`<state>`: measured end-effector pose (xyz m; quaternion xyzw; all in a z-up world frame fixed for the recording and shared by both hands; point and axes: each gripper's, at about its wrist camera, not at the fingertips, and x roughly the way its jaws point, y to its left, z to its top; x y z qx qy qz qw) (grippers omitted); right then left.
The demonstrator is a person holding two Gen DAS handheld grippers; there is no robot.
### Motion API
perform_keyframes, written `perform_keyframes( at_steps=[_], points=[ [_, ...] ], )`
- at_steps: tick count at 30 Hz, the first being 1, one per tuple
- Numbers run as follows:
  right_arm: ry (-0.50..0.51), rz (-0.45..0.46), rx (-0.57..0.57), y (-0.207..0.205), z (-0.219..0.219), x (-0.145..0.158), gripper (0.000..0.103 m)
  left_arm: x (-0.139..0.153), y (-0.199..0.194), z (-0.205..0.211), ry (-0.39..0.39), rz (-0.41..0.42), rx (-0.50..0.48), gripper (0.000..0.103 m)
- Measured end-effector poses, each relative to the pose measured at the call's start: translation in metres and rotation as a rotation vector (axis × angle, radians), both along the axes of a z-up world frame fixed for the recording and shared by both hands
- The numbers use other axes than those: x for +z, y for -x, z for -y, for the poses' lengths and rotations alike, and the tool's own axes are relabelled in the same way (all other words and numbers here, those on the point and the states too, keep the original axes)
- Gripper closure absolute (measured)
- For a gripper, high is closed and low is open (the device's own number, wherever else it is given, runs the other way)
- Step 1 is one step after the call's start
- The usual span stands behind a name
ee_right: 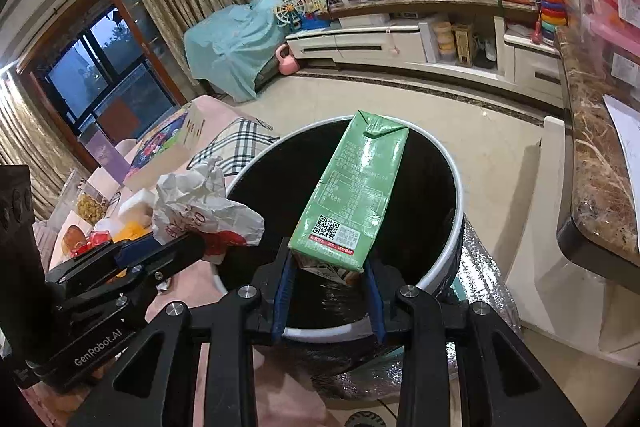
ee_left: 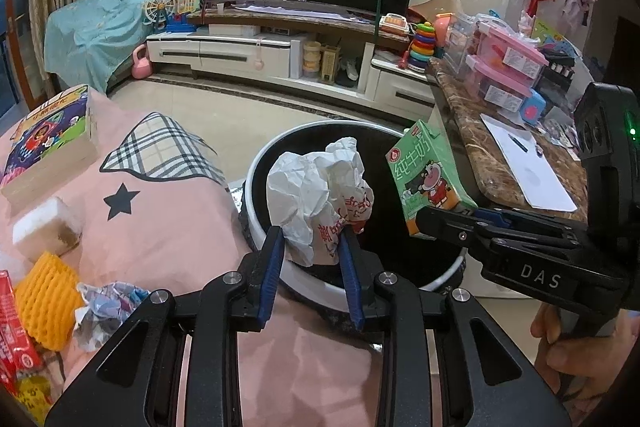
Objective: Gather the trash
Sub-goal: 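Carry tissue and carton to the trash bin and release both inside, then grasp the yellow-green snack wrapper with the left gripper while the right grasps the blue cloth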
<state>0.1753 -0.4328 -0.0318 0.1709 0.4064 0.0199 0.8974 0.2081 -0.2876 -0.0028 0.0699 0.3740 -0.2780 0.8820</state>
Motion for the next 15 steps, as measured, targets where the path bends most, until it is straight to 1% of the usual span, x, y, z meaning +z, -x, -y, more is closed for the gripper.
perform_keyframes(
  at_steps=[3, 4, 5, 7, 8, 9, 10, 13, 15],
  points=[
    [0.002, -0.015, 0.011, -0.006, 0.004, -0.001, 0.067, 0.000, -0.003, 0.002, -0.006, -0.004, 0.001, 0.070],
    [0.004, -0.018, 0.013, -0.006, 0.005, -0.001, 0.067, 0.001, -0.004, 0.002, -0.010, -0.004, 0.003, 0.065],
    [0.005, -0.023, 0.014, -0.007, 0.006, 0.000, 0.065, 0.001, -0.004, 0.001, -0.012, -0.005, 0.004, 0.057],
    [0.006, -0.027, 0.016, -0.008, 0.007, 0.002, 0.060, 0.002, -0.003, -0.001, -0.011, 0.001, 0.009, 0.050],
    [0.010, -0.026, 0.016, -0.008, 0.008, 0.003, 0.056, 0.002, -0.003, -0.001, -0.012, 0.003, 0.012, 0.048],
    [0.011, -0.022, 0.015, -0.007, 0.009, 0.005, 0.054, 0.002, -0.002, -0.002, -0.014, 0.004, 0.016, 0.047],
    [0.013, -0.019, 0.013, -0.006, 0.009, 0.006, 0.054, 0.002, 0.000, -0.005, -0.012, 0.002, 0.021, 0.046],
    [0.008, -0.002, 0.009, -0.001, 0.010, 0.010, 0.048, 0.000, 0.003, -0.013, -0.004, -0.008, 0.038, 0.042],
    [0.000, 0.011, 0.002, 0.005, 0.008, 0.012, 0.039, -0.001, 0.010, -0.021, 0.002, -0.007, 0.056, 0.041]
  ],
)
